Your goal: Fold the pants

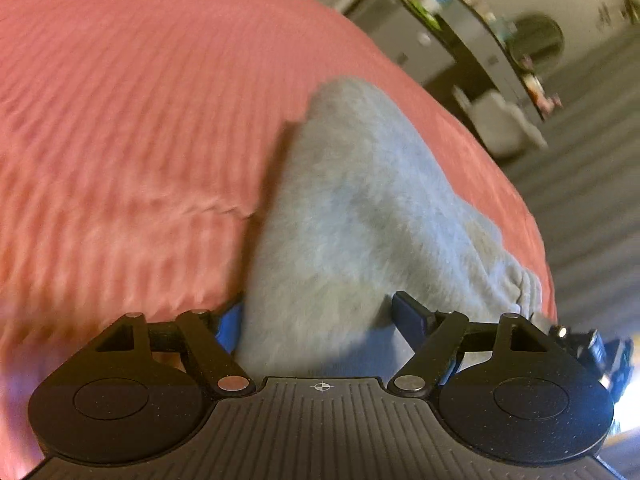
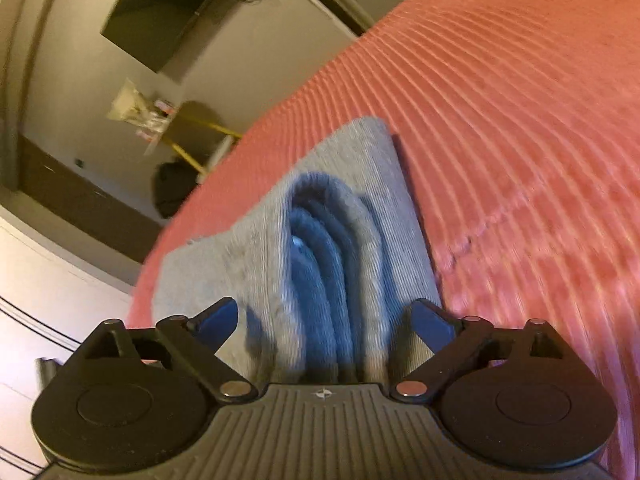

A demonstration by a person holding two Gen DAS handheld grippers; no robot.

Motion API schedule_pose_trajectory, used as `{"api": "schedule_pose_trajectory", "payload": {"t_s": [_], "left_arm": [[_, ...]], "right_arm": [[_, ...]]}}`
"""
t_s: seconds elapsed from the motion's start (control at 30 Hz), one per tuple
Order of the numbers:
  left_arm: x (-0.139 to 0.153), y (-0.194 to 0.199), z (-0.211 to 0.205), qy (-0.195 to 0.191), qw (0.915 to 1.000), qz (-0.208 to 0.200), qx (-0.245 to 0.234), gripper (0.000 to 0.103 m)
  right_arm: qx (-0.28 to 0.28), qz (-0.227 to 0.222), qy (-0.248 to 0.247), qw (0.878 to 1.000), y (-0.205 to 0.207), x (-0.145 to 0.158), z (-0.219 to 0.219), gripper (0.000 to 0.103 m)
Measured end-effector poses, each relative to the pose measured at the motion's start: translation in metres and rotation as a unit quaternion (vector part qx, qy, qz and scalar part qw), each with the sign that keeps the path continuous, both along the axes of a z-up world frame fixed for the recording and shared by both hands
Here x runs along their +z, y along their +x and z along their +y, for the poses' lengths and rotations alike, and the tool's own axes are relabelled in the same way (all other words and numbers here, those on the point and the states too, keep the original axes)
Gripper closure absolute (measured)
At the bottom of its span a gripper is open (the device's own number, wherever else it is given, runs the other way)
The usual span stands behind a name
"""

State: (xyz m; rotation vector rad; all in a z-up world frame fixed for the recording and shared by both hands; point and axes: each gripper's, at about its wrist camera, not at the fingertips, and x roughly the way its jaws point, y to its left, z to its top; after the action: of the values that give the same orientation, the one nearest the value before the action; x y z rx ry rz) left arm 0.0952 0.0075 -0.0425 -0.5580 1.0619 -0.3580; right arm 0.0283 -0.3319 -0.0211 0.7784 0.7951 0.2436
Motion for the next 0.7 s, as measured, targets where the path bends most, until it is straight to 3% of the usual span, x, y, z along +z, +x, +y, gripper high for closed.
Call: {"api": "schedule_pose_trajectory", "payload": {"t_s": [0.07,0.2,0.33,0.43,0.5,0.53,0.63,0.7], "left_arm": [[-0.005,0.014,-0.01,0.008,0.9993,0.0,-0.037,0.01],[-0.006,0.033,-0.02,0.006,0.9971,-0.024,-0.072,0.007],[-0.01,0.033,-0.02,-0.021,0.997,-0.027,-0.07,0.007],[-0.009,0.03,-0.016,-0.02,0.9975,-0.032,-0.06,0.02],[-0.006,0.024,-0.017,-0.006,0.9971,-0.045,-0.061,0.028],[-0.005,0.022,-0.017,-0.008,0.9969,-0.05,-0.06,0.029],[-0.008,0.022,-0.018,-0.009,0.9969,-0.047,-0.062,0.02],[-0.007,0.024,-0.019,-0.004,0.9969,-0.047,-0.063,0.017]], "right_arm": [[0.017,-0.001,0.04,0.999,0.007,-0.007,-0.008,0.004],[0.059,-0.006,0.097,0.994,0.023,-0.018,-0.018,0.004],[0.098,-0.006,0.089,0.991,0.038,-0.018,-0.014,0.004],[0.118,0.002,0.077,0.99,0.049,-0.012,-0.006,0.004],[0.136,-0.003,0.066,0.989,0.051,-0.005,0.0,0.011],[0.143,-0.005,0.057,0.988,0.049,-0.001,0.003,0.022],[0.16,0.009,0.106,0.981,0.049,-0.009,0.004,0.034],[0.165,0.025,0.089,0.982,0.058,-0.017,0.018,0.038]]}}
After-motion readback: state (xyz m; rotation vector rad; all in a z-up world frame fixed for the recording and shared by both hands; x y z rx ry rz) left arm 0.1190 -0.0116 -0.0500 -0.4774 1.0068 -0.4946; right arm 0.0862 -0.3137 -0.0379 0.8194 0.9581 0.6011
